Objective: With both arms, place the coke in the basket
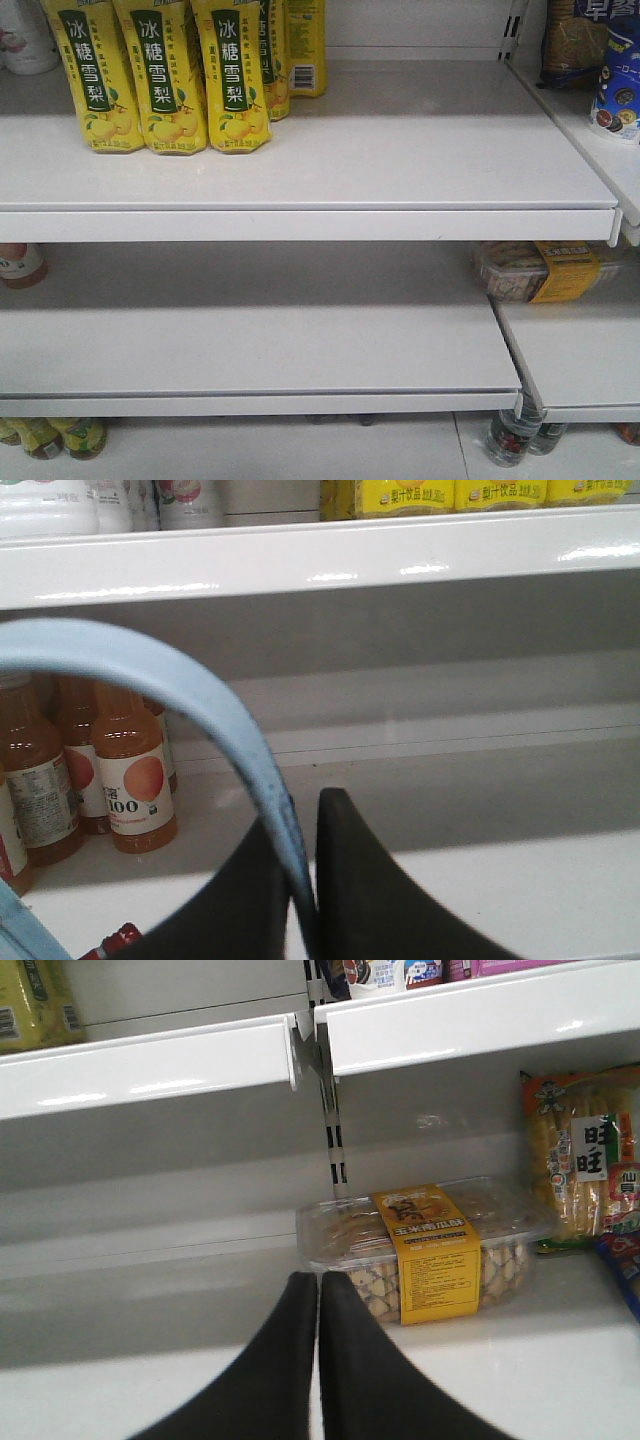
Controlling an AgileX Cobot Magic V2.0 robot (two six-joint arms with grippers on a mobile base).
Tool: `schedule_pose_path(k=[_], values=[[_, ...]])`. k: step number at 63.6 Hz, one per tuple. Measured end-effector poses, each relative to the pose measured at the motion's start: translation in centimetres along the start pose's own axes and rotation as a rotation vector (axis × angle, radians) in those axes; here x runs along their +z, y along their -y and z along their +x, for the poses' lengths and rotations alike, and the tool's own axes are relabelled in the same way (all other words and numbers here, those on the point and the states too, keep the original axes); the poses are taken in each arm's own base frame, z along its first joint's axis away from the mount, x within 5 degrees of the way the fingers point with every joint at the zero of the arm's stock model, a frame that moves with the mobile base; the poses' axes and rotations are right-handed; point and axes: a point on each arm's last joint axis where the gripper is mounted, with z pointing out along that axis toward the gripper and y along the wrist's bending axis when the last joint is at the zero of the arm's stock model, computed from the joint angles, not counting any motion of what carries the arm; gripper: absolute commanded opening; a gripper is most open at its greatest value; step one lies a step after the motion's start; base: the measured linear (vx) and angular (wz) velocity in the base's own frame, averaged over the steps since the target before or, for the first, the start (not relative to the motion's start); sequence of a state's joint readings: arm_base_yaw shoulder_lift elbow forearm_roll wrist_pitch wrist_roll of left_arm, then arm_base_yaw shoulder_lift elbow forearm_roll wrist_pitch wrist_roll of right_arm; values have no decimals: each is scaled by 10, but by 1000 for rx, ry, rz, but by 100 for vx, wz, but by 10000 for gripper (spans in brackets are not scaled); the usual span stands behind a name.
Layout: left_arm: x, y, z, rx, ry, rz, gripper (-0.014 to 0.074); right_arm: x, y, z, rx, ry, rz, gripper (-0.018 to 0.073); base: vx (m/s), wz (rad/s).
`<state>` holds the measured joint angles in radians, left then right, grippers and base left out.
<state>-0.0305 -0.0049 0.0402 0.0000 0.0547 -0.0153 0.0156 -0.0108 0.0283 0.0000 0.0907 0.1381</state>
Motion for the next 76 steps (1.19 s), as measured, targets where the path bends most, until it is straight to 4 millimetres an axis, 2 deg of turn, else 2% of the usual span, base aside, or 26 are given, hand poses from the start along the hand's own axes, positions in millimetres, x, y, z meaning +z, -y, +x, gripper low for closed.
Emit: schedule_pose_path(k=[76], values=[[0,0,0,0,0,0,-6,0,0,0,-34,1,3,-5,0,0]])
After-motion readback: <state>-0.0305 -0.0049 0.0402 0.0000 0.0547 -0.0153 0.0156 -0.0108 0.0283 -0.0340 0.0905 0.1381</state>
